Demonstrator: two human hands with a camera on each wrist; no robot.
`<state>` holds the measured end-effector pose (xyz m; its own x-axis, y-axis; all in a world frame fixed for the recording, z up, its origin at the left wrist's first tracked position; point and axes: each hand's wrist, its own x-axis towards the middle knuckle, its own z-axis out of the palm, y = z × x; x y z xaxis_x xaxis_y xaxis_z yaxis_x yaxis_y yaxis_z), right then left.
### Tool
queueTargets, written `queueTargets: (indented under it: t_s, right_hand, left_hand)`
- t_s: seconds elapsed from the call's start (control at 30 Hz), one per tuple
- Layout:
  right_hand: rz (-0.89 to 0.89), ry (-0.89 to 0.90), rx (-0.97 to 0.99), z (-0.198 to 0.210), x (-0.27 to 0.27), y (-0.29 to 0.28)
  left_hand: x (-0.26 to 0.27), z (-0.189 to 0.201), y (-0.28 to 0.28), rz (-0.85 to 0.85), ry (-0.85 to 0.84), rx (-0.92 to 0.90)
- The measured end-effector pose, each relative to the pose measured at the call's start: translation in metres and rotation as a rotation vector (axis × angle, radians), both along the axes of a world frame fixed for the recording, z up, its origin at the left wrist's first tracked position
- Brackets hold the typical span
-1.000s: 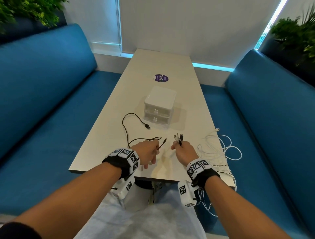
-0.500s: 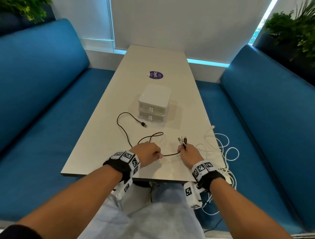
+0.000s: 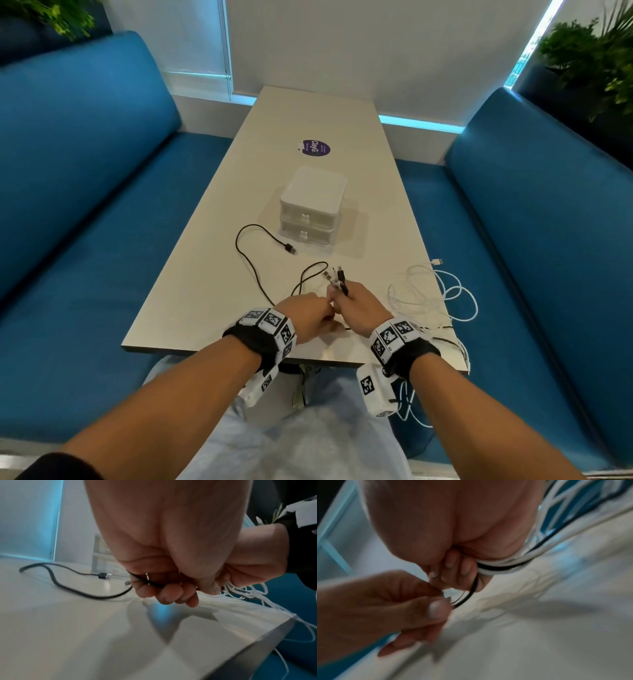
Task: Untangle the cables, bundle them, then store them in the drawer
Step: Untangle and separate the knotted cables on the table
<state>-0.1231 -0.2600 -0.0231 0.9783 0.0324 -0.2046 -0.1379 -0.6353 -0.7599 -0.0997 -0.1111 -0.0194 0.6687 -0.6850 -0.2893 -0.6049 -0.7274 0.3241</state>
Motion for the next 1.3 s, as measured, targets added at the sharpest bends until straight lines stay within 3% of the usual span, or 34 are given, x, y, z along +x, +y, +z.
queueTargets:
  t_s: [0.1,0.17,0.33,0.47,0.7,0.87,1.1,1.3]
  right_hand:
    - [0.023,0.028,-0.295,-0.007,-0.001,-0.020]
    - [-0.050,0.075,-0.380,-0.014,-0.003,-0.039]
    - [-0.144,0.051,-0.327,-0.010,-0.001,-0.037]
    - [-0.059,-0.067,-0.236,0.001,0.003,-0.005]
    - [0.011,0.024,-0.149,-0.009,-0.003,0.000]
    - [0.079,0.049,-0.421,-0.014,-0.006,-0.011]
    - [-0.112,0.051,-0.627,-0.017,-0.003,-0.042]
    - [-0.172,-0.043,-0.563,-0.011,-0.003,-0.025]
  left_hand:
    - [0.012,0.008,0.014,-0.014,-0.083,0.096]
    - [0.024,0.013,0.031,-0.017,-0.156,0.175]
    - [0.033,0.012,0.045,0.065,-0.123,0.103]
    - [0.025,0.003,0.023,0.096,-0.139,0.014]
    - [0.014,-0.011,0.008,0.140,-0.098,-0.055]
    - [0.022,0.000,0.022,0.158,-0.062,-0.043]
    - [0.041,0.006,0.036,0.170,-0.054,-0.095]
    - [0.030,0.000,0.018,0.182,-0.031,-0.101]
